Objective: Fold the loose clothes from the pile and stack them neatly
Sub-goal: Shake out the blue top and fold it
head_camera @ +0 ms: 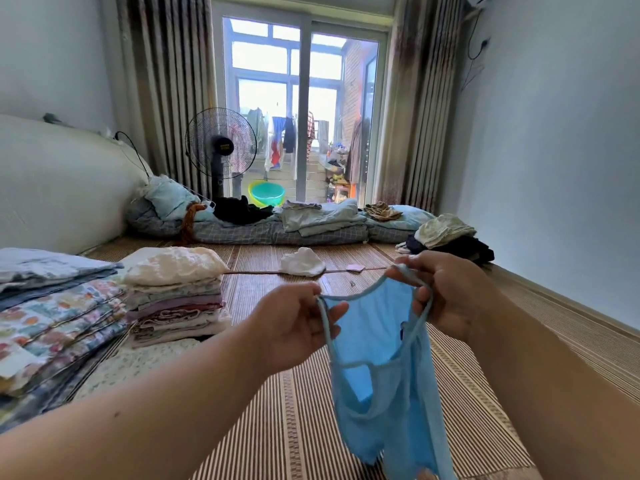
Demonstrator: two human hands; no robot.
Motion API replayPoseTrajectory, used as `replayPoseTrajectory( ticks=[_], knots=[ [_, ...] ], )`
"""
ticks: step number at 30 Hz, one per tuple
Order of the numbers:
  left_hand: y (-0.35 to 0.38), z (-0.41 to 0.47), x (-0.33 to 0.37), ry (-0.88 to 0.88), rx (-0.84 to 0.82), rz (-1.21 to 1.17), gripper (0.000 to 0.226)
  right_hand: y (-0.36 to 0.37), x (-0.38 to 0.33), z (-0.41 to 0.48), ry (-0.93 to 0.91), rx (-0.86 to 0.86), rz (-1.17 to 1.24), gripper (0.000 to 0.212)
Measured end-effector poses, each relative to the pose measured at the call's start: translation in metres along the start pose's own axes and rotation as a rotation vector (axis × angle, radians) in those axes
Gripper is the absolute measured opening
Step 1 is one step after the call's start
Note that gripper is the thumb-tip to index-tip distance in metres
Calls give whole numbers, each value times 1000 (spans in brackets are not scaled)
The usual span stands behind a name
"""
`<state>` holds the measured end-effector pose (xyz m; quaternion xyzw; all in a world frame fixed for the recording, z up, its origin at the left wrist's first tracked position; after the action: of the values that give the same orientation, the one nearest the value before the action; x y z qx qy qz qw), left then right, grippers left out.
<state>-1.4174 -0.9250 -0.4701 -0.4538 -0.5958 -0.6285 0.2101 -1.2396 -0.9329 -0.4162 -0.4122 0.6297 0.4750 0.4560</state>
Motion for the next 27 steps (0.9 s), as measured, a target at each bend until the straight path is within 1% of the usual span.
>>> replayPoseTrajectory(
  ticks=[2, 4, 7, 8, 10, 11, 14, 15, 16, 17, 18, 21, 24, 27],
  knots=[
    [-7, 2, 8, 2, 38, -45, 25, 0, -2, 0, -47, -28, -24, 15],
    [-13, 4, 15, -19, 64, -43, 22, 4, -6, -2, -117, -69, -89, 17],
    [-21, 2, 30, -30, 40, 130, 9, 10, -13, -8, -206, -129, -181, 21],
    [-22, 1, 39, -14, 18, 214, 16, 11, -16, -9, -229, -136, -204, 21],
    [-27, -1, 61, 48, 8, 463, 28, 9, -22, -11, -270, -121, -250, 22],
    [-29, -2, 73, 83, 37, 627, 29, 8, -26, -11, -284, -106, -266, 22],
    [-31, -9, 117, 257, 186, 1234, 26, 8, -35, -11, -296, -87, -269, 22],
    [-26, -11, 128, 310, 211, 1376, 22, 9, -38, -12, -300, -90, -265, 21],
    [-22, -13, 134, 331, 209, 1410, 19, 11, -41, -13, -305, -99, -257, 21],
    [-20, -13, 137, 316, 186, 1362, 16, 13, -45, -14, -316, -110, -242, 20],
    [-19, -13, 138, 286, 161, 1260, 14, 14, -50, -15, -329, -122, -222, 19],
    [-15, -8, 142, 228, 103, 990, 19, 16, -65, -16, -354, -146, -161, 16],
    [-15, 1, 149, 215, 106, 874, 26, 17, -76, -12, -347, -163, -140, 15],
    [-18, 16, 157, 220, 119, 796, 24, 17, -82, 3, -318, -165, -155, 15]
  ],
)
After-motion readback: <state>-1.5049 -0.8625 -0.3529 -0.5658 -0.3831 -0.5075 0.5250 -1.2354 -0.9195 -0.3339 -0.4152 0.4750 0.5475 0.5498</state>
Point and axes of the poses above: each hand's wrist, its own z-axis towards the middle knuckle, its own y-axis out of the palm, x = y × z, the point moved 10 cm from there along z, towards the middle knuckle, and after that the axes turned 4 degrees about y, right-handed, at the moved point
